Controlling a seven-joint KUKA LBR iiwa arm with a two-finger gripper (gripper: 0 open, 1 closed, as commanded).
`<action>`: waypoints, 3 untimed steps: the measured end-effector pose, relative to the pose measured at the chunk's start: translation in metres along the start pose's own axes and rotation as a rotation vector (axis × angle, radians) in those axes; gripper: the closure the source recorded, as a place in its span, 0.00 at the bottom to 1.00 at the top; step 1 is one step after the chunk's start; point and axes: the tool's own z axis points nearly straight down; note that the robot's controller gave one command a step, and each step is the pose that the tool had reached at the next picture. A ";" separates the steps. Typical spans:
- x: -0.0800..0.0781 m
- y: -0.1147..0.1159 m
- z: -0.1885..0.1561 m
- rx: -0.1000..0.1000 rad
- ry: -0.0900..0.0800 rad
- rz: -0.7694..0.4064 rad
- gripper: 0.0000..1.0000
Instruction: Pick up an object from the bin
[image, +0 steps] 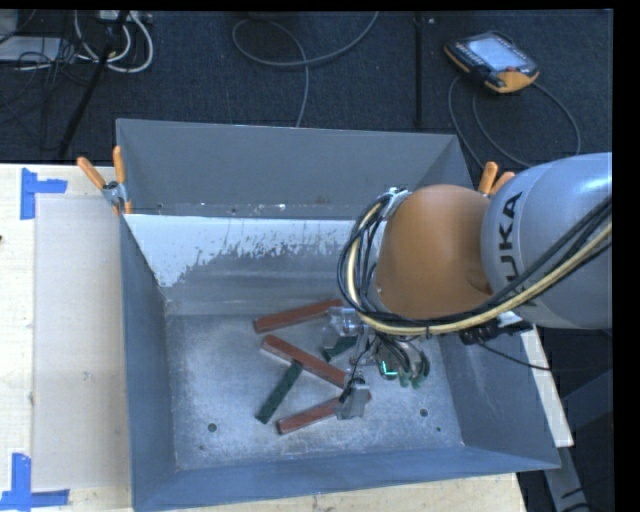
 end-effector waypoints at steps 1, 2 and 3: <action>-0.002 0.000 -0.004 -0.001 -0.007 0.002 0.00; 0.007 -0.008 0.042 -0.001 -0.015 -0.011 0.00; 0.008 0.003 0.093 0.000 -0.006 -0.077 1.00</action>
Offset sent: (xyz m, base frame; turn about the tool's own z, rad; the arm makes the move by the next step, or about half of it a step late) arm -0.0215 -0.0198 -0.1048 -0.0265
